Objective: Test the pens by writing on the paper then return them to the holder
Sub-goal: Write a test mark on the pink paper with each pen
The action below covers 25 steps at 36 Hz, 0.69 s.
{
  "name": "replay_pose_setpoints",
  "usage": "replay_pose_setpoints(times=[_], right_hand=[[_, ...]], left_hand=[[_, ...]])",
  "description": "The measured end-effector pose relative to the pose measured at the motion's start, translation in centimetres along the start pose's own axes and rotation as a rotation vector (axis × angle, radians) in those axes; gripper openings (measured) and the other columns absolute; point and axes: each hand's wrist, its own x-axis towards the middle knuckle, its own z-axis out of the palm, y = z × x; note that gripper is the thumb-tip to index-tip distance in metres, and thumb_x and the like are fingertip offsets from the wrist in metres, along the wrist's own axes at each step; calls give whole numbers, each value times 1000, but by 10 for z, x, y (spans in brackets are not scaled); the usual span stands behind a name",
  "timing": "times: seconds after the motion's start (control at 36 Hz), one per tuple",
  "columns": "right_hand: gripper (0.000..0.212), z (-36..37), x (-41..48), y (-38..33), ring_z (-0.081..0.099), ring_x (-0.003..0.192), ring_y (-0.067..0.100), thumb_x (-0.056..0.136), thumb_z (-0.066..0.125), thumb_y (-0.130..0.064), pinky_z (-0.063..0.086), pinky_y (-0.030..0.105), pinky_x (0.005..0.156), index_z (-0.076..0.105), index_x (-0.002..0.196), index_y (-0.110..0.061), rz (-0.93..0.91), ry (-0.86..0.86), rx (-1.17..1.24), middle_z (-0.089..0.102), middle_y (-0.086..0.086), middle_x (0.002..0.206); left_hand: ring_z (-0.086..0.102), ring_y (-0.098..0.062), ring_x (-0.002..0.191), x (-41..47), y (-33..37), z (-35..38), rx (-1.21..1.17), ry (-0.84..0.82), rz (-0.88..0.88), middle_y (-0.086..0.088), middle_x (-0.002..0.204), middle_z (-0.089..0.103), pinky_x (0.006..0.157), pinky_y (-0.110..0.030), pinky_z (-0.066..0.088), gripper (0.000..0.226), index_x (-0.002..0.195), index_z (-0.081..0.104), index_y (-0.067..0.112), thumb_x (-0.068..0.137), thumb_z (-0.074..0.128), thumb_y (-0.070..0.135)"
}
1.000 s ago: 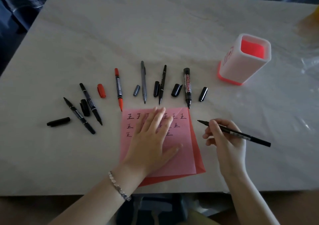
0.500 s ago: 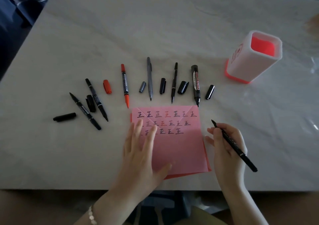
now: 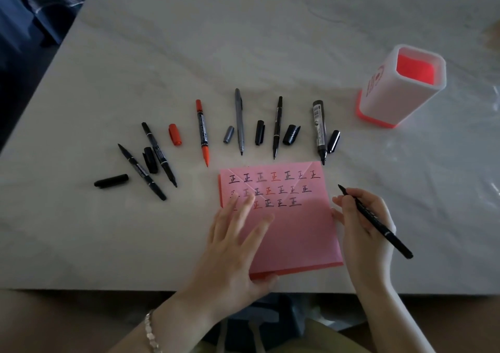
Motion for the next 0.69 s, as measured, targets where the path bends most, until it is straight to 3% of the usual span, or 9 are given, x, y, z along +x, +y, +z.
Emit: replay_pose_setpoints(times=[0.08,0.17,0.33,0.47,0.56,0.64,0.69], right_hand=[[16,1,-1,-2,65,84,26,83,57,-26,53,42,78,61,80,-41,-23,9,-23,68,1,84],[20,0,-1,-1,64,87,30,87,57,-18,53,47,81,60,82,-37,-22,8,-42,67,8,89],[19,0,0,0,64,87,30,89,56,-10,53,48,81,60,87,-28,-19,-10,-77,66,11,91],[20,3,-3,0,64,88,30,89,55,-13,53,44,79,60,86,-32,-11,-21,-47,67,10,91],[20,5,-2,0,65,82,25,89,56,-8,54,36,74,61,86,-28,-3,-30,-19,66,8,85],[20,9,1,-3,63,74,7,88,56,-5,52,18,66,61,85,-24,-9,-27,-18,66,-2,83],[15,11,2,-4,62,75,5,88,56,-7,51,17,66,61,88,-21,-18,-30,-42,65,-5,84]], left_hand=[[11,-28,137,0,0,0,20,36,31,-10,150,16,101,-50,27,78,136,32,26,70,43,65],[14,-26,137,-1,1,-1,-17,60,22,-9,149,19,102,-48,29,75,135,34,25,71,47,63],[-13,-3,139,2,4,-13,-346,147,-166,21,149,-12,105,-38,11,72,136,14,44,73,38,66],[-1,10,136,12,2,-17,-519,213,-264,21,152,-3,99,-11,8,66,133,20,46,71,35,66],[4,15,133,19,2,-20,-563,250,-261,22,151,5,91,-2,10,53,123,22,55,74,41,61],[11,11,134,27,0,-22,-600,282,-251,19,151,11,99,-9,15,48,123,28,50,80,49,47],[10,9,134,31,0,-23,-570,287,-256,15,152,11,98,-7,14,47,127,30,44,85,51,42]])
